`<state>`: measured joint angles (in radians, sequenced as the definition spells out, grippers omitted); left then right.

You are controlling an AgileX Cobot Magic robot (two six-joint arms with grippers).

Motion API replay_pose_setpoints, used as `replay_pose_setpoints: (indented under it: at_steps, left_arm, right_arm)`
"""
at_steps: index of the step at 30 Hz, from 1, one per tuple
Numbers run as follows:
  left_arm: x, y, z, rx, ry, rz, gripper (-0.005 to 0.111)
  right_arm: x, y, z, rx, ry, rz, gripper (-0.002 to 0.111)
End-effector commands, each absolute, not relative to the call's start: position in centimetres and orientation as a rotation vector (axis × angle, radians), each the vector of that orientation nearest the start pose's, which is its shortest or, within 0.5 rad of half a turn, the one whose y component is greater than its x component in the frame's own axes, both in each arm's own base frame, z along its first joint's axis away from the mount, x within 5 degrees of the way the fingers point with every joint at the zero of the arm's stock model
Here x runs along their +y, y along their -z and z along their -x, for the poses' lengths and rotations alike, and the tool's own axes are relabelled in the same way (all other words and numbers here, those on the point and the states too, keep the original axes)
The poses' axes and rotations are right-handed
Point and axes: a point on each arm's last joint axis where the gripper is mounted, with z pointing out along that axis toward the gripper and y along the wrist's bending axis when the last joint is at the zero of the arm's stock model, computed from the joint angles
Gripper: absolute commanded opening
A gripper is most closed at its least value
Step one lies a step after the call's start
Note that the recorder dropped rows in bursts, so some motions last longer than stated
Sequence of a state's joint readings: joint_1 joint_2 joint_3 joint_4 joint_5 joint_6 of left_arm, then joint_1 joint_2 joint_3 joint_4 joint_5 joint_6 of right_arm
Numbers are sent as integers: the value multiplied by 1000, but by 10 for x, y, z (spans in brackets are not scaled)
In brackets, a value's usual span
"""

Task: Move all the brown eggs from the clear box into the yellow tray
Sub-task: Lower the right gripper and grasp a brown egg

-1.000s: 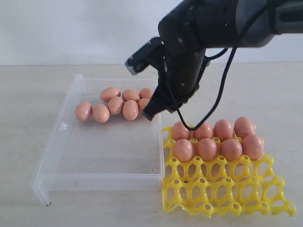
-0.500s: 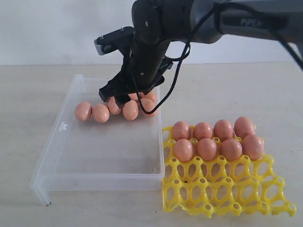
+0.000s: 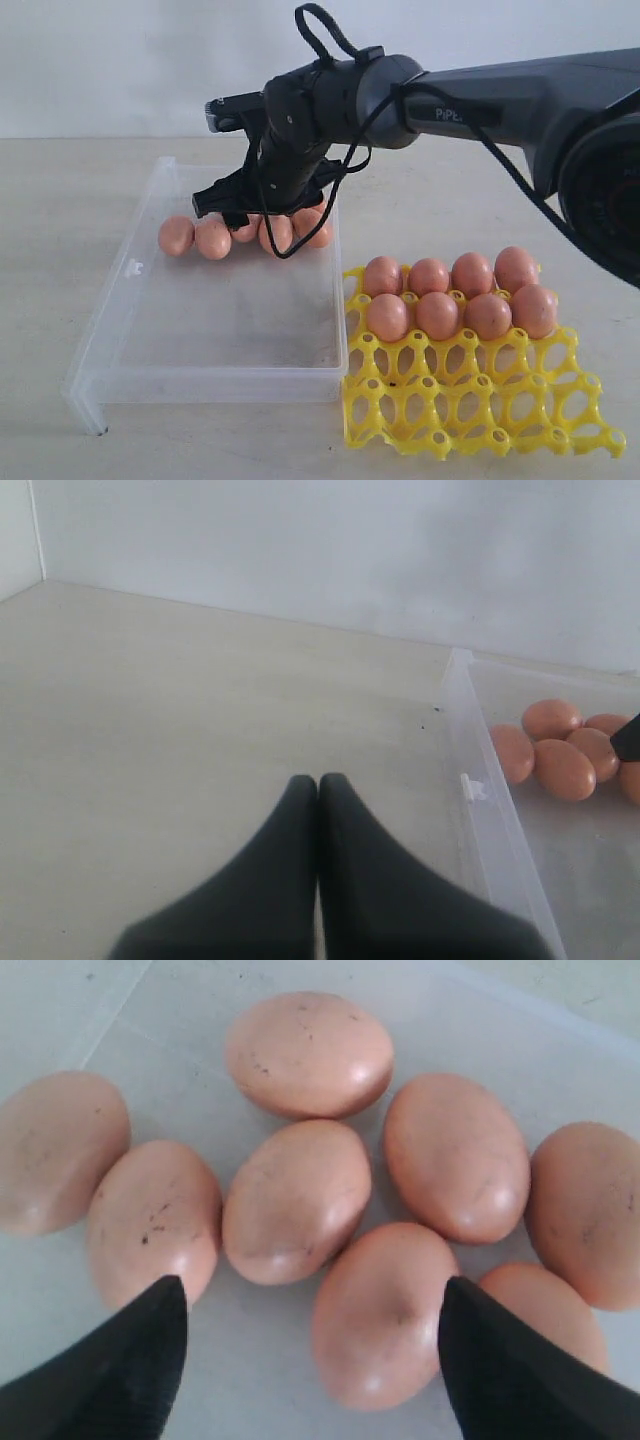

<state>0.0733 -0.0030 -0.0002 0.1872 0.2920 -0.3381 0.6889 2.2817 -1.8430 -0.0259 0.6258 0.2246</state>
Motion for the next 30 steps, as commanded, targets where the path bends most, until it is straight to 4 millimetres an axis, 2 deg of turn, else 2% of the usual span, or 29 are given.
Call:
replay_pose_setpoints:
  at_steps: [1, 9, 15, 22, 23, 26, 30]
  left_arm:
    - [9, -187, -54, 1754, 29, 252, -4]
    - [9, -187, -54, 1754, 29, 252, -4]
    - [9, -187, -54, 1754, 29, 252, -4]
    - [9, -187, -54, 1754, 29, 252, -4]
    - [9, -187, -54, 1754, 29, 252, -4]
    - [9, -187, -54, 1754, 29, 252, -4]
    - [9, -187, -54, 1754, 29, 252, -4]
  right_arm:
    - [322, -167, -399, 2472, -322, 598, 67]
    - [315, -157, -402, 2513, -248, 581, 67]
    - [316, -156, -404, 2505, -271, 534, 67]
    - [313, -132, -408, 2567, -280, 430, 66]
    - [312, -131, -407, 2589, -271, 418, 63]
    - [310, -128, -404, 2626, -243, 421, 39]
    - [307, -126, -402, 2667, -207, 436, 0]
